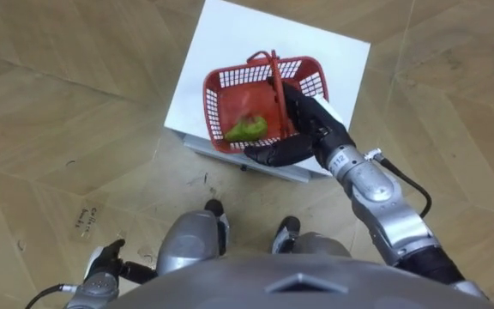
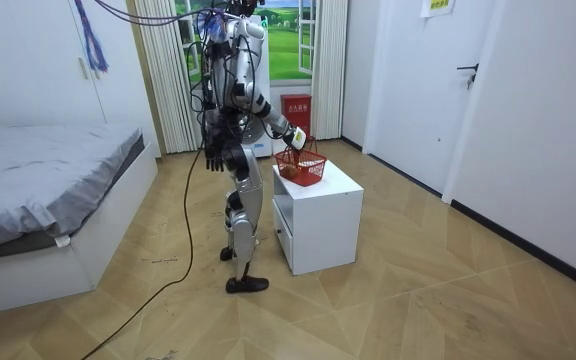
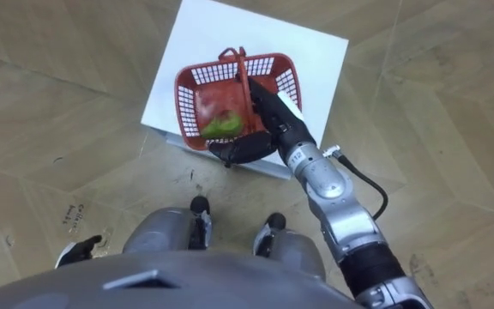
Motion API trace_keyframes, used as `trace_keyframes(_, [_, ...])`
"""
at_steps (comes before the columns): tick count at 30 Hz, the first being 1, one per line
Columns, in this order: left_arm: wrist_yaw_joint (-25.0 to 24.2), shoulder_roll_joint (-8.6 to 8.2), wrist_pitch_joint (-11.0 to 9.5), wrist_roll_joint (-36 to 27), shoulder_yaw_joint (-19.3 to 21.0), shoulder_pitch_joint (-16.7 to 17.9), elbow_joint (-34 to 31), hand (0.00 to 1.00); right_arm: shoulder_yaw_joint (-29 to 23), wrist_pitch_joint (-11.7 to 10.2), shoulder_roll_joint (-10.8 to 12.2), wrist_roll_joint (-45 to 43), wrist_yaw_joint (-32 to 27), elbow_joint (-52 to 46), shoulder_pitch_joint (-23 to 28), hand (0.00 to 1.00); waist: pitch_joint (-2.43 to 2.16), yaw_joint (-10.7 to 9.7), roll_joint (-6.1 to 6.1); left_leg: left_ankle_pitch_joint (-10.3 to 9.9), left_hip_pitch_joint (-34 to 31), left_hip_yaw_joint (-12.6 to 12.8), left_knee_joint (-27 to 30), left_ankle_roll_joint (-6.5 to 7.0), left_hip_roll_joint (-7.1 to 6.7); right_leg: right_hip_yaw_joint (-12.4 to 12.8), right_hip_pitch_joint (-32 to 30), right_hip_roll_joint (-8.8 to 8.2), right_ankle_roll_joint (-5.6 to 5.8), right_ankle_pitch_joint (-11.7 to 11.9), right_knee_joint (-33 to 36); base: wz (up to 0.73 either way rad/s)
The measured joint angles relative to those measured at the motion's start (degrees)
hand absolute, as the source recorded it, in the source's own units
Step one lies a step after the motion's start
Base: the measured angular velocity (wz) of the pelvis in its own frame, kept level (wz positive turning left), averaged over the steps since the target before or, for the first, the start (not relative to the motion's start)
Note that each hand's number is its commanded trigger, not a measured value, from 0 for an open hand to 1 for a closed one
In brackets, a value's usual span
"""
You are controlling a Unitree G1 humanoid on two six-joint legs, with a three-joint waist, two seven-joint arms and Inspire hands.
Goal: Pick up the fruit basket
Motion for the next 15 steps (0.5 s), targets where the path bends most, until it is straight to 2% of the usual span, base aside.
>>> trace_keyframes(15, [0.2,-0.33,0.0,0.0,0.0,0.0,0.0,0.0,-0.7,0.0,0.2,1.9,-0.6,0.0,1.3,0.0,0.05,-0.3,-0.08,0.0,0.0,0.0,0.1,0.01,0.0,-0.4,0.1,-0.08,0.0,0.0,0.0,0.0])
